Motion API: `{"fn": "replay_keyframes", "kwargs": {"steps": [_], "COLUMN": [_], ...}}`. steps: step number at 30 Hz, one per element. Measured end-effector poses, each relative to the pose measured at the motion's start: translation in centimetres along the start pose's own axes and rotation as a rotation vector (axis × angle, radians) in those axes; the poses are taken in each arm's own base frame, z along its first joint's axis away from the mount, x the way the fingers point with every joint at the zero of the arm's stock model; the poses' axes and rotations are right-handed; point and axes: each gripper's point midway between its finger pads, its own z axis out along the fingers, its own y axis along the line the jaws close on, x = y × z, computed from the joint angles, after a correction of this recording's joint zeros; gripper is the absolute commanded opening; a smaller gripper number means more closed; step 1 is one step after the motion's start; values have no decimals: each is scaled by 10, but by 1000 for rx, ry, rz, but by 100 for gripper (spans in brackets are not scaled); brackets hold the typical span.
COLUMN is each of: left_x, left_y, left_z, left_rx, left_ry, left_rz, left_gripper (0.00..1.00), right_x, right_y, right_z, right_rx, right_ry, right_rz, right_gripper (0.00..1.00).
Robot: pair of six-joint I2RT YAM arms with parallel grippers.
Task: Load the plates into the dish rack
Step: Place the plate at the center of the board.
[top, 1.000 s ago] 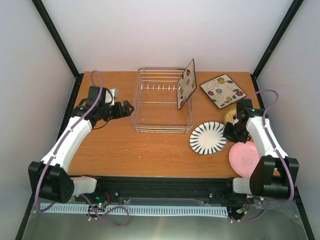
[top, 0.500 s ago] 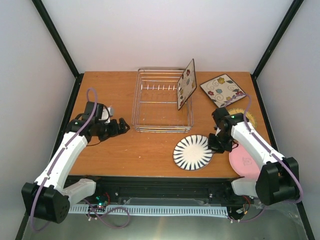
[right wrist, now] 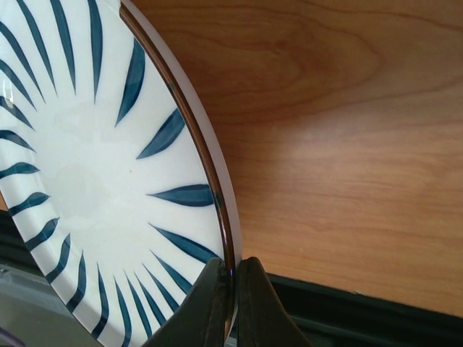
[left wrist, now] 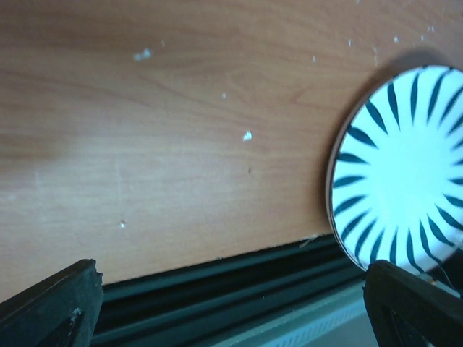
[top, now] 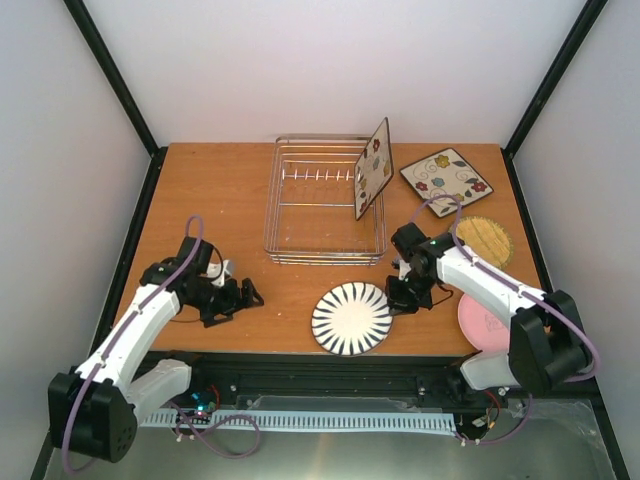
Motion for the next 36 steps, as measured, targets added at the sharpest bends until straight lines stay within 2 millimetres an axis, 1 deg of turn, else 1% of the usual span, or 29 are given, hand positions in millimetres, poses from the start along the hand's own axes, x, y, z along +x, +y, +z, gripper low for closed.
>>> {"fn": "replay_keyframes", "kwargs": {"steps": [3,4,12,15,18,21,23,26,30,33,36], "left_x": [14,18,38,40,36,32,35,43,50,52,50], "left_y": [-1,-2,0,0,-3,-6,-3,5,13,14,9], "left_z": [4,5,19,24,25,28,35,46,56,58,57], "left_rx": [47,62,141,165,188,229,247,259,267,283,321], "left_ry": [29,38,95,97,72,32,28,41,45,40,17], "left_rz": [-2,-2,-9,-3,15,33,27,-3,-32,-37,-25], "left_gripper": [98,96,97,98,91,89,87,87,89,90,90], "right_x": [-3,-4,-11,-12,-11,-10,-9,-10,-11,-11,-12], "right_y": [7,9,21,24,26,28,31,36,43,48,53], "right_z": [9,12,31,37,43,48,49,49,49,48,47], "right_rx": [-48,-64,-165,-198,-230,-259,-281,-314,-353,-379,-405], "right_ry": [-1,-1,-15,-23,-26,-22,-22,-25,-25,-24,-24], "right_rz": [-15,-22,-80,-99,-109,-117,-126,-140,-155,-165,-176], "right_gripper": [3,3,3,3,3,3,3,3,3,3,3]}}
